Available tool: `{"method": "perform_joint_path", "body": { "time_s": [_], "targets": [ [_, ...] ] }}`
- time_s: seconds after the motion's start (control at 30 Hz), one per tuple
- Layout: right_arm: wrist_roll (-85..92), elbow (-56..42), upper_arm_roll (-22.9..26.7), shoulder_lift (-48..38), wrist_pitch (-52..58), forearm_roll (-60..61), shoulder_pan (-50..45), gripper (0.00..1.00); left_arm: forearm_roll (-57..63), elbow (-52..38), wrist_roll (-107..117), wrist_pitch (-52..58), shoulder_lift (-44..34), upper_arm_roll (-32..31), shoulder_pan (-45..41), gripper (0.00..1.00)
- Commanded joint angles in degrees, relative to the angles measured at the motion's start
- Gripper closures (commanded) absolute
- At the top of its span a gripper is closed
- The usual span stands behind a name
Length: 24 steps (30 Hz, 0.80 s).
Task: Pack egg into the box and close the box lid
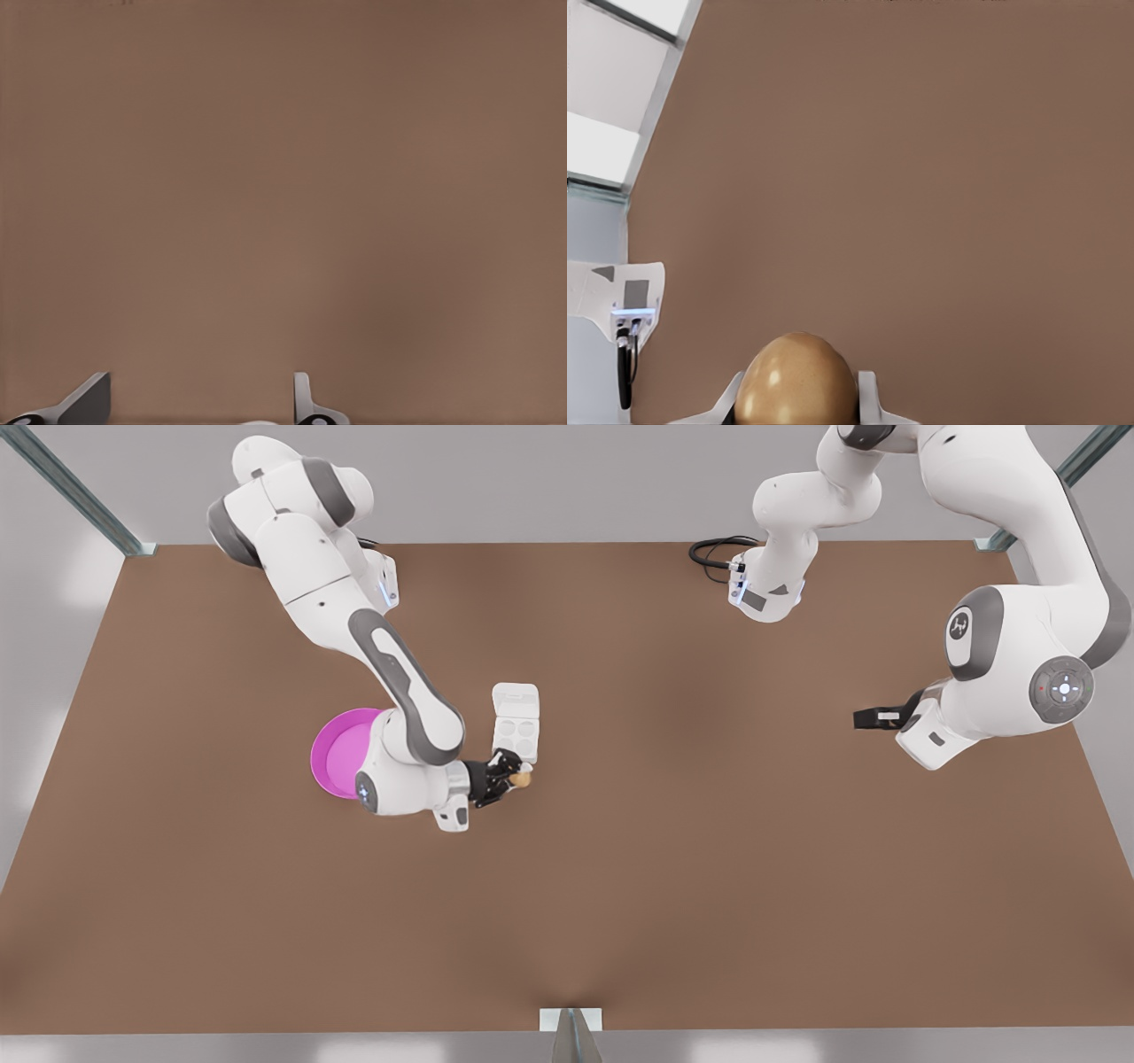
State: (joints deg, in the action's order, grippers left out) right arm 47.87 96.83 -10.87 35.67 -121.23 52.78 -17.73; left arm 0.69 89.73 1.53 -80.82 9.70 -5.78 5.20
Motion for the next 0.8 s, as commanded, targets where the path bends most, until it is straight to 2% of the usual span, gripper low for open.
{"method": "perform_joint_path", "body": {
  "time_s": [0.0,0.13,0.43,0.77],
  "targets": [
    [24.4,0.4,0.0,0.0,-6.9,2.2,-1.0,0.55,0.2,0.0,0.3,0.0,0.0,0.0,0.0,0.00],
    [41.2,3.0,-0.5,-1.6,-10.6,6.0,-1.5,0.55,0.2,0.0,0.4,-0.1,0.1,0.0,0.1,0.00],
    [84.0,13.6,-2.0,-6.0,-16.3,24.2,-3.1,0.55,0.3,-0.1,0.4,-0.5,0.0,0.0,0.2,0.00],
    [95.2,20.2,-4.9,-7.3,-14.7,32.1,-2.0,0.55,1.5,0.2,0.2,-1.9,-0.1,-0.3,0.0,0.00]
  ]
}}
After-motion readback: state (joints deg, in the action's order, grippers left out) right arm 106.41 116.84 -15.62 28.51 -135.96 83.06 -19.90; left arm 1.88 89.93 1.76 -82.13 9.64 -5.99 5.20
